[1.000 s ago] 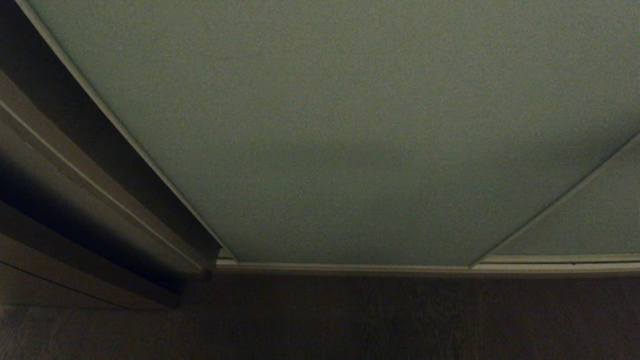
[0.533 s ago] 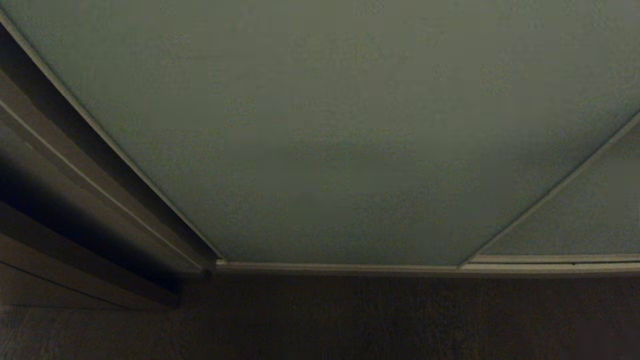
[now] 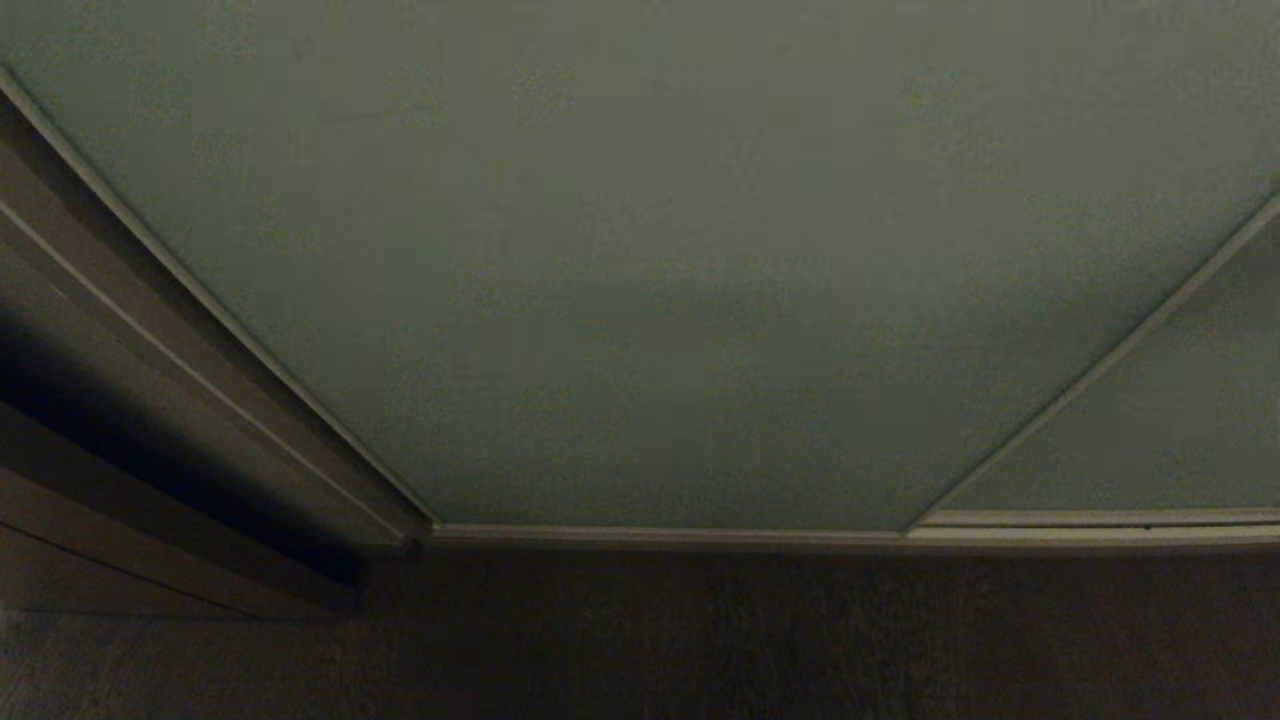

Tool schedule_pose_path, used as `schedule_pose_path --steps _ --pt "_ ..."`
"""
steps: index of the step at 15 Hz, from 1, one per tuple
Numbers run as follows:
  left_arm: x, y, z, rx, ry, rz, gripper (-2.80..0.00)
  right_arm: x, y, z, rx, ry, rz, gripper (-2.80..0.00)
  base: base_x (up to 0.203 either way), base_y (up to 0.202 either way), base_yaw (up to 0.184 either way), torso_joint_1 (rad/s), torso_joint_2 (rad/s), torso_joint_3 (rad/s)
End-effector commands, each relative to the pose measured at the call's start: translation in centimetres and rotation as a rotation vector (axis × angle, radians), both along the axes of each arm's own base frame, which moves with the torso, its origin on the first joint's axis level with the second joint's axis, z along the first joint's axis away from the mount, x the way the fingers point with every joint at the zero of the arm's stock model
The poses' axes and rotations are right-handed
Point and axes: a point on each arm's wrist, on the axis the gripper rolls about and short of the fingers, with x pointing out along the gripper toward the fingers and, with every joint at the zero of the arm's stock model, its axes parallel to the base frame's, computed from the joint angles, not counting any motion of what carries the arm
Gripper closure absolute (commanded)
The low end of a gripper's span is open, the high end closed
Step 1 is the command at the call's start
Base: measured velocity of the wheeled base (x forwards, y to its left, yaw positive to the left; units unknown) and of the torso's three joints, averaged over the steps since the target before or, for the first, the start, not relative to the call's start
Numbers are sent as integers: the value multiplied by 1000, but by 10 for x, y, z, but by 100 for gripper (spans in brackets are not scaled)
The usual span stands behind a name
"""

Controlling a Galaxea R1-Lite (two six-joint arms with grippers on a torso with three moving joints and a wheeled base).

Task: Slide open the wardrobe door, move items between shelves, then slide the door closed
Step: Close the door

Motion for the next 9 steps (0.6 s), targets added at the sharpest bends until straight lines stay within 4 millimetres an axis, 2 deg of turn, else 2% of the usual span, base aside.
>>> schedule_pose_path --steps 1,5,9 --pt "0 0 0 -2 1 1 0 -14 17 3 -80 -19 11 0 0 0 0 0 0 0" --pt "0 0 0 -1 1 1 0 -40 53 -5 -276 -16 -113 0 0 0 0 0 0 0" --pt "0 0 0 -1 1 2 0 -80 96 -18 -379 -69 -144 0 0 0 0 0 0 0"
